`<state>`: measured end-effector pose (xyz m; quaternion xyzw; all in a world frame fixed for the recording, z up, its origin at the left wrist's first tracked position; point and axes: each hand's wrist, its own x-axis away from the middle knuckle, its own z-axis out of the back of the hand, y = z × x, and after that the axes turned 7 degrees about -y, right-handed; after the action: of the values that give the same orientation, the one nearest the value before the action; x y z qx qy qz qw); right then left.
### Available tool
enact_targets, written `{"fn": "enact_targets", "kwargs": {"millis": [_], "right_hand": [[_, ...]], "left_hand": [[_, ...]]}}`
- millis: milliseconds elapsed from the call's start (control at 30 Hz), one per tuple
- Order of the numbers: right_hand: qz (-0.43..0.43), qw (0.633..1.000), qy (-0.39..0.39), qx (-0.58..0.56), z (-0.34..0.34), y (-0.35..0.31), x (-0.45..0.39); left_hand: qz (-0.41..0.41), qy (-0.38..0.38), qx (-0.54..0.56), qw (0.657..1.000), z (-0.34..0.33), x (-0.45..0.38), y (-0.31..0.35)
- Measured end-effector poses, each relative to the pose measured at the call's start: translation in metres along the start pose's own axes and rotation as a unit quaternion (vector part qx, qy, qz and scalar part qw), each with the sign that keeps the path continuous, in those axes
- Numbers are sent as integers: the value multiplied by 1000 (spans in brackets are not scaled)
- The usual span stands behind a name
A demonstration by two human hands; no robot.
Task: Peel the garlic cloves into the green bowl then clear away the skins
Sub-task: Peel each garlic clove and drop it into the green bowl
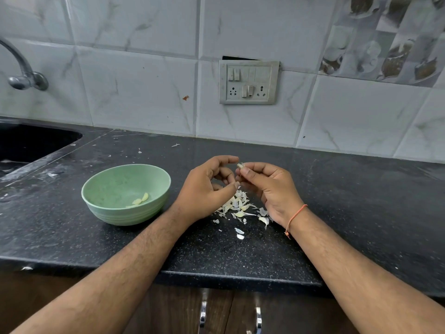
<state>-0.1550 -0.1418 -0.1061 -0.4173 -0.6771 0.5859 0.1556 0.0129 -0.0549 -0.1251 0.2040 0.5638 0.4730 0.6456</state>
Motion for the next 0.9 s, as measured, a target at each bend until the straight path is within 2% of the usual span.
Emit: {"fn": "enact_targets", "kwargs": {"millis": [200, 367, 533, 733, 900], "right_hand": [[-12, 1000, 20, -6, 6, -1, -4], [-17, 1000, 13, 14, 8, 1, -4], [-18, 999, -15, 49, 3, 2, -2], [0, 993, -22, 116, 1, 6, 0], [41, 971, -17, 237, 1, 9, 1]], "left_hand": [[5, 7, -40, 999, -1, 2, 5], [37, 55, -74, 995, 1, -3, 2], [96, 77, -21, 992, 3, -4, 3], [126, 62, 15, 990, 3, -3, 12], [153, 70, 29, 985, 1, -1, 18]]}}
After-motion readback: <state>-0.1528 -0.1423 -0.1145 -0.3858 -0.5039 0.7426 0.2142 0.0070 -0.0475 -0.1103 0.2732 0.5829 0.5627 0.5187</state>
